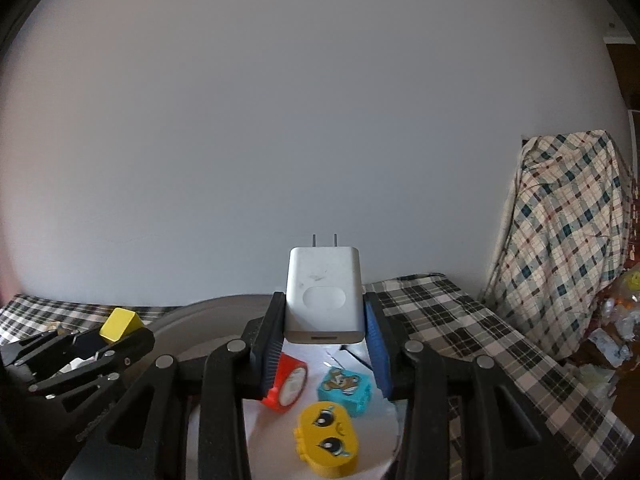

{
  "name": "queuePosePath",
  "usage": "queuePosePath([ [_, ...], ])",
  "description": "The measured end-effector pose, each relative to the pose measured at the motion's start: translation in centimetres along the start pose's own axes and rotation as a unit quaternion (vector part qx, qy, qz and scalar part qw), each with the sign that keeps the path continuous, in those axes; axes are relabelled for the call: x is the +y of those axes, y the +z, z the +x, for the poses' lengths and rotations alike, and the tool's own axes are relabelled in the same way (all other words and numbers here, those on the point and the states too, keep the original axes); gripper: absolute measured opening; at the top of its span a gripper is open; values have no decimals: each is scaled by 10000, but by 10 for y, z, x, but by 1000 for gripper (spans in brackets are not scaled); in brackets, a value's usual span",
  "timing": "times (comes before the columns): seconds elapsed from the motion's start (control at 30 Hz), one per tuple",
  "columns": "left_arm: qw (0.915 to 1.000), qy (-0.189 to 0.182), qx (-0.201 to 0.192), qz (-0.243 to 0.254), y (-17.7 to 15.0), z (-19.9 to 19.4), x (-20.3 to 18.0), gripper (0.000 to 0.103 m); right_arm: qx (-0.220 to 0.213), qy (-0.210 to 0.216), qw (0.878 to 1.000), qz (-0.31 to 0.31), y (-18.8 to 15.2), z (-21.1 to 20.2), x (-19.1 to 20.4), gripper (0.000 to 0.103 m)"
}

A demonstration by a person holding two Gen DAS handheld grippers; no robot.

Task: Organize rigid objects
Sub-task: 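Lower the white charger with the right tool while the left tool lowers the yellow cube into the tin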

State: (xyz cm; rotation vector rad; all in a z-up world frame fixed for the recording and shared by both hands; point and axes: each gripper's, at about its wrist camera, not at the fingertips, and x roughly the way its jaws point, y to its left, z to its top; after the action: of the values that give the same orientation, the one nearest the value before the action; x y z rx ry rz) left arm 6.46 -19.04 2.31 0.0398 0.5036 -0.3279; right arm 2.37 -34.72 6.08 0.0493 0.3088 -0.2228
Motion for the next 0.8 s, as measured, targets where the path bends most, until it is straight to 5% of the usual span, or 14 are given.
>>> queuePosePath([
  [0.8,9984,108,526,195,-10,26,-14,27,683,-154,9974,-181,-12,29,-6,41],
])
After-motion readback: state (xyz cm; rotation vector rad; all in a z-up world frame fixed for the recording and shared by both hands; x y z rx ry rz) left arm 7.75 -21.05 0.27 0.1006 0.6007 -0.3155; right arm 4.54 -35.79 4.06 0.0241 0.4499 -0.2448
